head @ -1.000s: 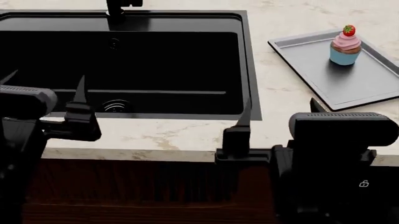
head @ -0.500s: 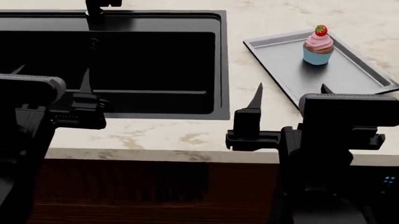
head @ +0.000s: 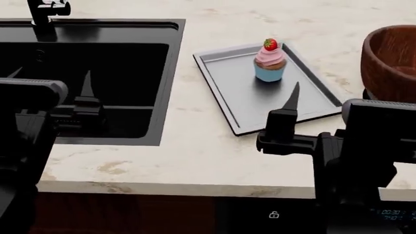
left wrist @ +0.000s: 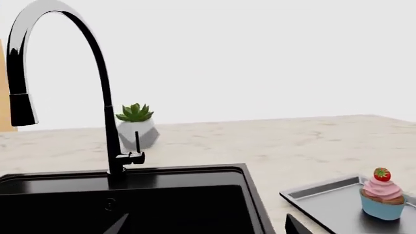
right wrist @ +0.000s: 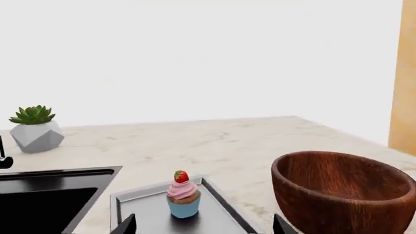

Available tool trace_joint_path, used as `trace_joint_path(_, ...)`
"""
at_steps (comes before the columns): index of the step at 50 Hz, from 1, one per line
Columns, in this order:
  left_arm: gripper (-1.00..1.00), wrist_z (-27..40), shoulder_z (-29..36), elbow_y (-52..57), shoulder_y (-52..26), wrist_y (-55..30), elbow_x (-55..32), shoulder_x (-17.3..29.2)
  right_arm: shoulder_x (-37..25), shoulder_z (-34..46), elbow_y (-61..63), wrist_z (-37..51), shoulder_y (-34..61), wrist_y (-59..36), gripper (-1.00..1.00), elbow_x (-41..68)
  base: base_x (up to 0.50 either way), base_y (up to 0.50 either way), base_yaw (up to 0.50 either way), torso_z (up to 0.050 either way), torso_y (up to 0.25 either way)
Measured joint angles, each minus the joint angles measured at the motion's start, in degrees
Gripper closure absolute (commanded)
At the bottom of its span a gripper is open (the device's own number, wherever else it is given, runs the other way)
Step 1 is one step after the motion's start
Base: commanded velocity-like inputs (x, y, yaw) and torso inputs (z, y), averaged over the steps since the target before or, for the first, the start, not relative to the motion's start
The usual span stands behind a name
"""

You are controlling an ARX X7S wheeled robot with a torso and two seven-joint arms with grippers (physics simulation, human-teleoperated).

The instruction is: Move the fresh-baked cupcake off the tray onto the counter, and place the bowl used for mixing into the sink.

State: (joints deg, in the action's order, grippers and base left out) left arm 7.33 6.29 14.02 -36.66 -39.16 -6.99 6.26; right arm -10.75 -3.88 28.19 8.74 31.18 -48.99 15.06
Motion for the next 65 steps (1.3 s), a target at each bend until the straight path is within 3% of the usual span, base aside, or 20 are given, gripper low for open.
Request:
trace_joint_path(24, -1.0, 1.11, 1.06, 0.05, 0.0, 0.21, -1.23, 0.85, -2.04, -3.28, 5.33, 2.63, 1.19, -5.16, -1.0, 1.36, 0.03, -0.49, 0.0, 0.0, 0.0)
trace_joint_path(65, -1.0, 3.06, 2.29, 0.07, -0.07, 0.96, -2.64, 2.12, -2.75, -4.84, 4.86, 3.53, 3.12, -7.66, -1.0, 3.68, 0.44, -0.27, 0.0, 0.0, 0.0)
